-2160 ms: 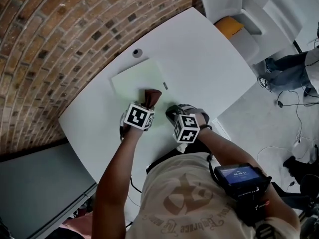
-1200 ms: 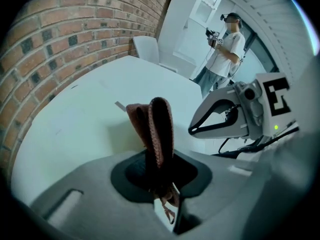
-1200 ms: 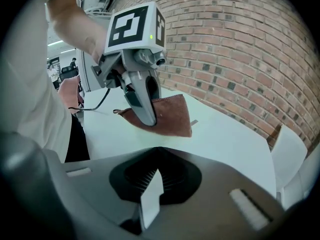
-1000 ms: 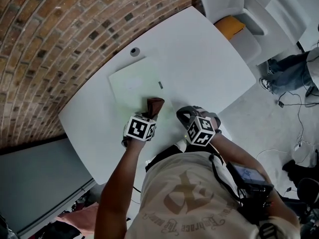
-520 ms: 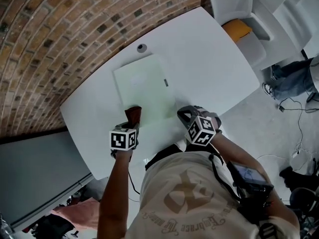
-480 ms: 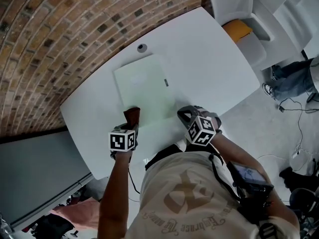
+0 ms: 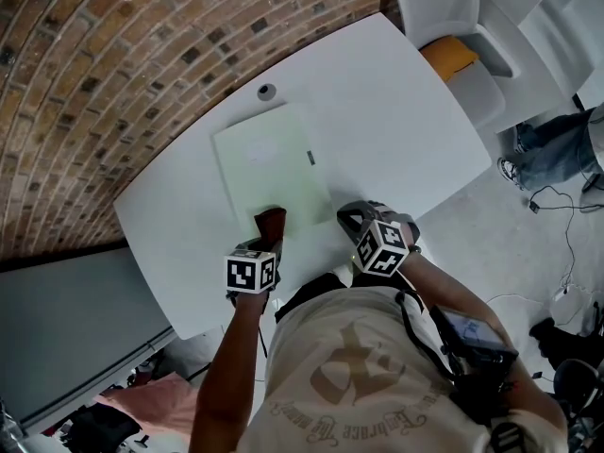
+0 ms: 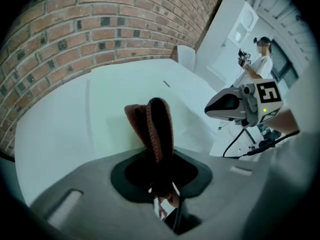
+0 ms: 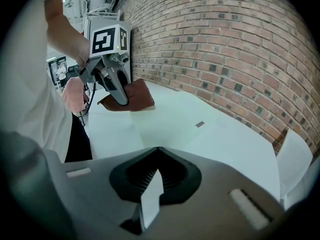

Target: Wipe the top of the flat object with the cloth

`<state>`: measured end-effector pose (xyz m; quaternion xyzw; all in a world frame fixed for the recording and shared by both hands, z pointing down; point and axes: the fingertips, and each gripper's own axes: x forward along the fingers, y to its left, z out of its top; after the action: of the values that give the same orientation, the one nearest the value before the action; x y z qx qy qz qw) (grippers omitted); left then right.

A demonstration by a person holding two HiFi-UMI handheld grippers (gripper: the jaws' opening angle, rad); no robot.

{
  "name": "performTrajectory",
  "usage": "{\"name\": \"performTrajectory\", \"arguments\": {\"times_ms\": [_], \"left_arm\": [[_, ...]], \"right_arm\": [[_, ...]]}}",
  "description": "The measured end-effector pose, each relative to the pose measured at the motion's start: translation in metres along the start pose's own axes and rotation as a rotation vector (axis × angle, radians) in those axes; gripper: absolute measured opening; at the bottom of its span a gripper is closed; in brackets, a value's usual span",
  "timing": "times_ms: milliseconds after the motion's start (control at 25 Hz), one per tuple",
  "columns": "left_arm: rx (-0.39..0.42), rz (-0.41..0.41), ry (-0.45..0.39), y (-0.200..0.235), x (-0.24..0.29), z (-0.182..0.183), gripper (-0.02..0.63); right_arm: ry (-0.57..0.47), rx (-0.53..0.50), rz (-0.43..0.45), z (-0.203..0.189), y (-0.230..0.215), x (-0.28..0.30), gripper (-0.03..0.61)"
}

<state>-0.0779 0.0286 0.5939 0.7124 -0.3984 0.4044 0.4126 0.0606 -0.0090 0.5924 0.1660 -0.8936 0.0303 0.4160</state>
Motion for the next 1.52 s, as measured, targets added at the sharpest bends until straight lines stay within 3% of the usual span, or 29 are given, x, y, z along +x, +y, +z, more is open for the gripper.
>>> {"name": "performTrajectory", "arguments": {"times_ms": [800,960,1360,1520], "left_arm": [[0.191,-0.193,0.055,-0.130,0.061,0.039,0.066],[0.171,-0.265,-0.018,-0.133,0.056,0.049,0.066],[0.052,-0.201,-0.321,-0.106,0.011,0.070,0.066],[0.031,-0.150,-0.431,-0.090,-0.014,0.069,0.066]], "right_arm": [[0.014,0.058,-0.026,-0.051,-0.034,-0.032,0.008],[-0.010,0.055,-0.024,-0.039,-0.039,-0.023,0.008],[-0.042,-0.049,0.030,-0.005,-0.038,-0.027,0.008],[-0.086,-0.030,0.040,0.017,-0.039,-0.029,0.008]]}}
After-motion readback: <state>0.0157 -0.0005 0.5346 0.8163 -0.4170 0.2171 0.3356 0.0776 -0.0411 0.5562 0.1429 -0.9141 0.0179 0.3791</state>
